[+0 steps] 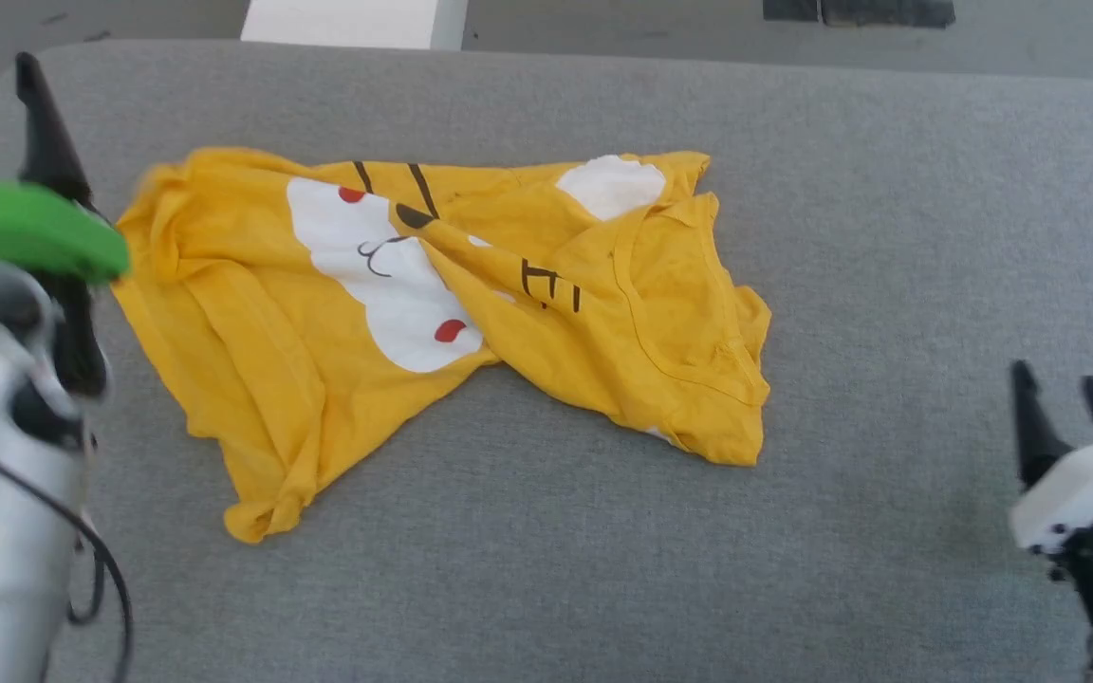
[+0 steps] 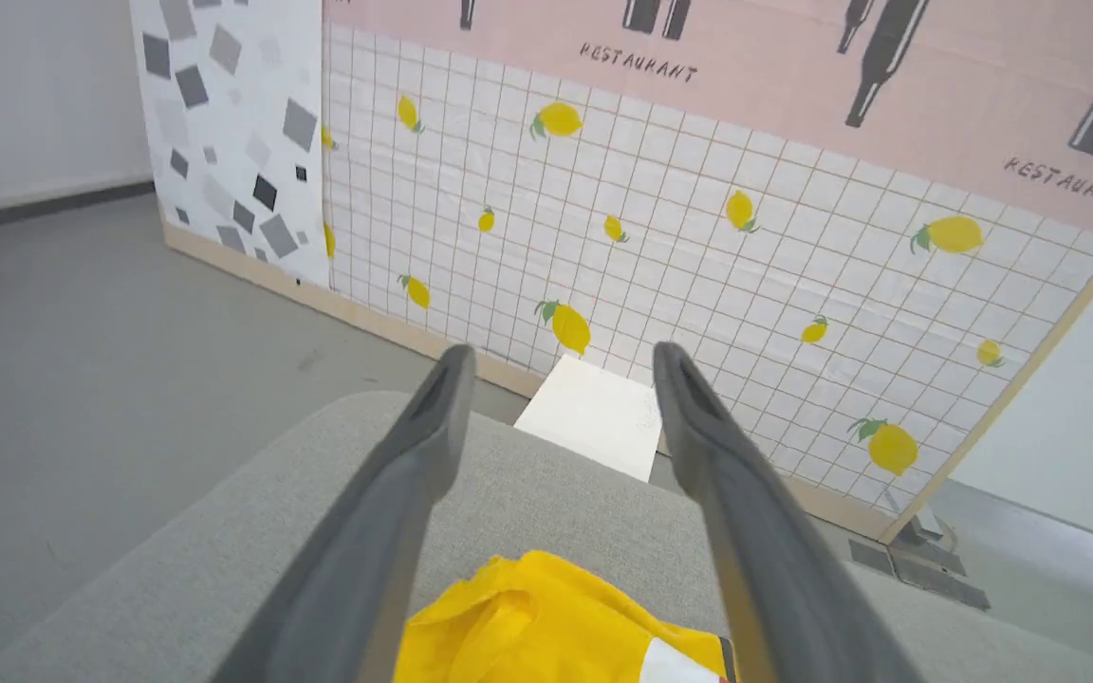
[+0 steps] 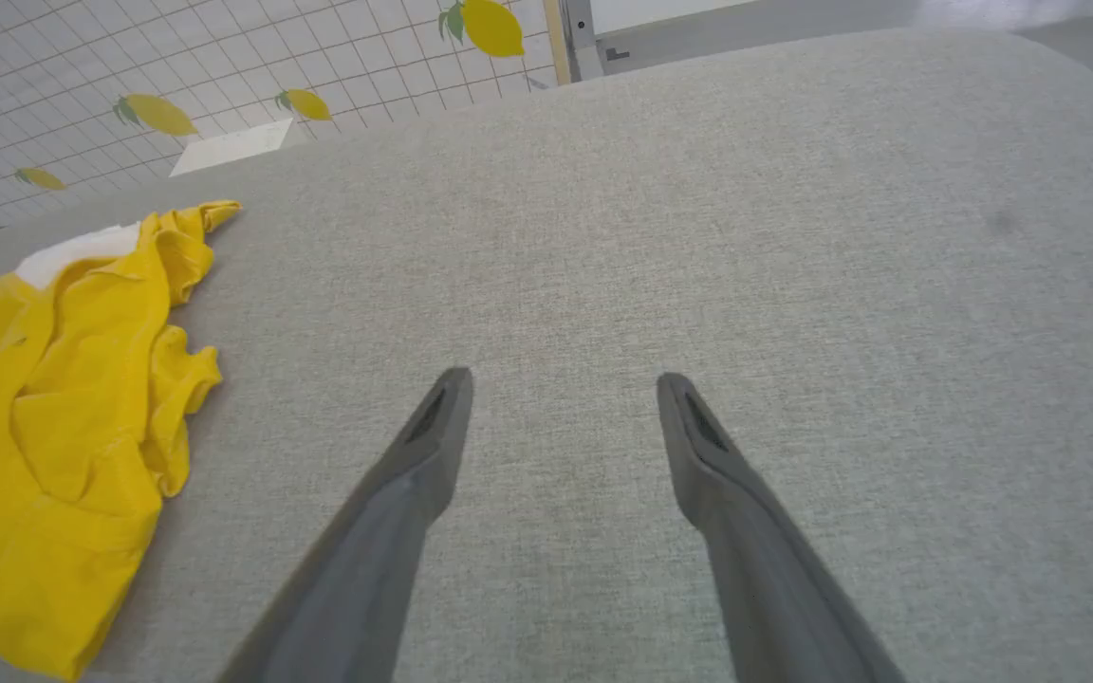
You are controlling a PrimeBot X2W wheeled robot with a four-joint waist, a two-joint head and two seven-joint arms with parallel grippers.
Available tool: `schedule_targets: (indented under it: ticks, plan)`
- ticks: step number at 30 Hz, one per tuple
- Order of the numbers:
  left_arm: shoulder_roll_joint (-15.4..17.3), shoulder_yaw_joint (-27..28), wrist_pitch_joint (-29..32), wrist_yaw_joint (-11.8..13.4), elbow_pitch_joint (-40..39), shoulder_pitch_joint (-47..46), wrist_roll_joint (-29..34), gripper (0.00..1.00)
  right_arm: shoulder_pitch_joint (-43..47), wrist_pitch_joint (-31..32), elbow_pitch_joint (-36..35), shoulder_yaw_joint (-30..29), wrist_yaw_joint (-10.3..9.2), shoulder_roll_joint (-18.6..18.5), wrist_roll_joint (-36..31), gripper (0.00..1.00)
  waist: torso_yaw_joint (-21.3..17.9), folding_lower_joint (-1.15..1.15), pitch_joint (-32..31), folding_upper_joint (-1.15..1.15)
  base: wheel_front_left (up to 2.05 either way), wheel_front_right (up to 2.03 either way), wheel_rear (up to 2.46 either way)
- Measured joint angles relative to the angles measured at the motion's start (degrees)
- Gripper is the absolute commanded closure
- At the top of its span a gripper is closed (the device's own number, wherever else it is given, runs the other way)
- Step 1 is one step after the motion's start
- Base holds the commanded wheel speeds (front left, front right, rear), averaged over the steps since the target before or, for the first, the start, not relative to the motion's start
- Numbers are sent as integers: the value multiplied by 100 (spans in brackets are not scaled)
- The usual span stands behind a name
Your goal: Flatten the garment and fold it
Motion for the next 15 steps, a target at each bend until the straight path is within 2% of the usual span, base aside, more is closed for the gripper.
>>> schedule_targets:
  ticks: [3,6,10,15]
  plan:
    - [23,-232,-584,-62,-501,592,628,0,1,69,4,477,0,-1,-25,0,55,0,-138,0,0,0,0]
    - [-133,-289,-658,4,-1024,1310,1254,0,4,311,36,1107,0,-4,-56,0,111,0,-283,0,0,0,0]
    - [-567,-21,-681,119,-1782,2267,1939,0,-2,1004,145,2080,0,5,-468,0,167,0,-443,0,0,0,0]
    - [-1096,268,-681,58,-2081,2999,2264,0,-371,1686,545,3027,1,2,-793,0,205,0,-458,0,0,0,0]
